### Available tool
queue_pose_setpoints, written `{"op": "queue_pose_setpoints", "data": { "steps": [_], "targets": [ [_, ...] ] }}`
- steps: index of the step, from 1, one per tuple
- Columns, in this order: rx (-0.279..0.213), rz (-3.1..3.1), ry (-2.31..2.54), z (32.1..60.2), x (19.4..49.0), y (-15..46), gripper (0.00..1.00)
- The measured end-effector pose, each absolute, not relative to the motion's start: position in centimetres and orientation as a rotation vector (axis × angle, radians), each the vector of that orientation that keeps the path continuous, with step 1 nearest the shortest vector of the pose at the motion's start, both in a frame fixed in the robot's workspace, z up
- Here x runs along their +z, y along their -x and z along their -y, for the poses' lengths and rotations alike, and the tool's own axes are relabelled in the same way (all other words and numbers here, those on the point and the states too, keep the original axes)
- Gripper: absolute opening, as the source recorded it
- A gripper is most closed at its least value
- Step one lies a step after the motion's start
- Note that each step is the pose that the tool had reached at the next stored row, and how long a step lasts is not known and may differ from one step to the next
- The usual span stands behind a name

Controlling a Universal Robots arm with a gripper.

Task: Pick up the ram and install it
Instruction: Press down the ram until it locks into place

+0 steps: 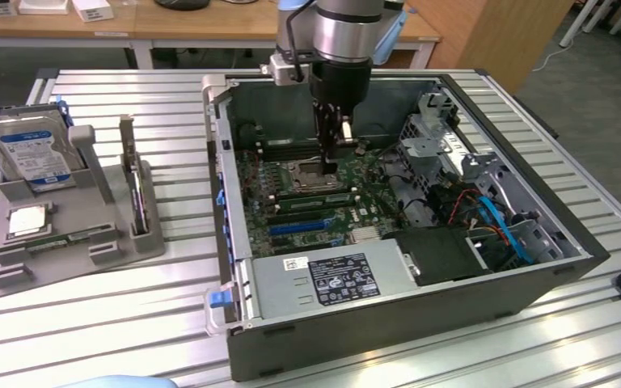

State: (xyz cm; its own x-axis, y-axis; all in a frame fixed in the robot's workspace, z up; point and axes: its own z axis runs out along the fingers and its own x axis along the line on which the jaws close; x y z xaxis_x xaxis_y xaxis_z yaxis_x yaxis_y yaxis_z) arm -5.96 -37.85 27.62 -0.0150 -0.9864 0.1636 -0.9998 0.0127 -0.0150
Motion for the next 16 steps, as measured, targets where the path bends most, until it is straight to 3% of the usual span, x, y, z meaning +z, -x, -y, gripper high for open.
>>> {"op": "queue_pose_setpoints", "data": {
  "steps": [16],
  "targets": [
    [0.161, 2.160, -2.132, 37.9, 29.9, 5.1, 0.10]
  ]
}}
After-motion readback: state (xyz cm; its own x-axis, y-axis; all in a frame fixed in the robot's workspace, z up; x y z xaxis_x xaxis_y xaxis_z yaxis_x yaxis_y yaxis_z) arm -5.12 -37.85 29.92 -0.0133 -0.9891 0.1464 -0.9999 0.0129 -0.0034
